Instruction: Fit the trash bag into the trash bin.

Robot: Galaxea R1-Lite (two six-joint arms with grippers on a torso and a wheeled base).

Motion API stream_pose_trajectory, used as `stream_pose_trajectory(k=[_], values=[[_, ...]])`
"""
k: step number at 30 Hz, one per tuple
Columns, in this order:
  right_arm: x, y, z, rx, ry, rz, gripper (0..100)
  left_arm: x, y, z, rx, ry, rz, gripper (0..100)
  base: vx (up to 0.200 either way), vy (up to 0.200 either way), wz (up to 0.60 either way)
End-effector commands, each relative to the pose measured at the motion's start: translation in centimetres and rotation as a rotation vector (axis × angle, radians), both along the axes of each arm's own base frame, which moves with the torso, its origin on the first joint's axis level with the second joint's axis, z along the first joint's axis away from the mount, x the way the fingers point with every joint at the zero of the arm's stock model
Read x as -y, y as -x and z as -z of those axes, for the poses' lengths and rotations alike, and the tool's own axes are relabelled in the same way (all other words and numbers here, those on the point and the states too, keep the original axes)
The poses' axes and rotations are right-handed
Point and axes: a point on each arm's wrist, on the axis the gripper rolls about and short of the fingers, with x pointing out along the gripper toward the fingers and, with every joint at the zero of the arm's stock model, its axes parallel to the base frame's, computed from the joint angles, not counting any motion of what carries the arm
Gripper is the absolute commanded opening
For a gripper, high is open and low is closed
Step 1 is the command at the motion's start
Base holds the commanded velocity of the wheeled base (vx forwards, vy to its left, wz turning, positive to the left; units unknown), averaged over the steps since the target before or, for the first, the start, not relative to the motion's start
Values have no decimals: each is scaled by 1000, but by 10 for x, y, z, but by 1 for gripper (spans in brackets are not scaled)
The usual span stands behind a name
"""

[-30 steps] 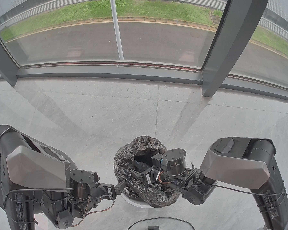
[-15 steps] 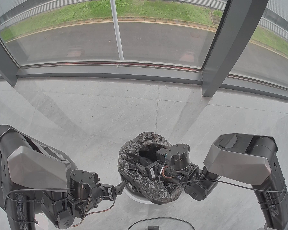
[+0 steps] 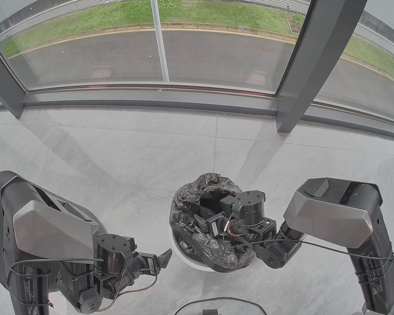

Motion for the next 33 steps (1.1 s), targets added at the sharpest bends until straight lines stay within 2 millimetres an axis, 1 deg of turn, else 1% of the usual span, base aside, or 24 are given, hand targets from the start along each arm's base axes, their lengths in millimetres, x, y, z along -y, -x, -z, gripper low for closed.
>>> stream_pose_trajectory(k=[1, 6, 11, 12, 16, 17, 20, 24, 25, 26, 27, 28, 29, 31, 33], values=[[2, -2, -6, 12, -10, 7, 100, 0, 0, 1, -2, 0, 0, 100, 0, 0, 0], [3, -2, -10, 20, -20, 7, 100, 0, 0, 2, -4, 1, -2, 100, 0, 0, 0], [2, 7, -13, 15, -29, -4, 100, 0, -1, 2, -3, 2, -2, 100, 0, 0, 0], [0, 12, -12, 11, -31, -12, 100, 0, -1, 1, -1, 3, -2, 100, 0, 0, 0], [-6, 36, -20, 20, -43, -54, 100, 0, 0, -2, 7, 7, -2, 100, 0, 0, 0], [-7, 50, -28, 28, -51, -80, 100, 0, 0, -4, 12, 11, 0, 100, 0, 0, 0], [-7, 71, -31, 28, -51, -114, 100, 0, 0, -3, 12, 11, 0, 100, 0, 0, 0], [-5, 92, -27, 43, -43, -112, 100, 0, 0, -2, 8, 8, -2, 100, 0, 0, 0], [-5, 93, -27, 43, -43, -114, 100, 0, 0, -2, 8, 9, 0, 100, 0, 0, 0], [-4, 104, -25, 55, -45, -122, 100, 0, 0, -3, 10, 10, 0, 100, 0, 0, 0], [-4, 104, -25, 55, -45, -122, 100, 0, 0, -3, 10, 10, 0, 100, 0, 0, 0], [-5, 116, -23, 54, -44, -151, 100, 0, -1, -3, 10, 10, -3, 100, 0, 0, 0], [-5, 122, -20, 45, -38, -168, 100, -1, -1, -3, 12, 11, -5, 100, 0, 0, 0], [-8, 129, -14, 35, -23, -187, 100, -1, -1, -3, 12, 10, -8, 100, 0, 0, 0], [-9, 129, -10, 27, -16, -190, 100, -1, -1, -4, 14, 13, -8, 100, 0, 0, 0]])
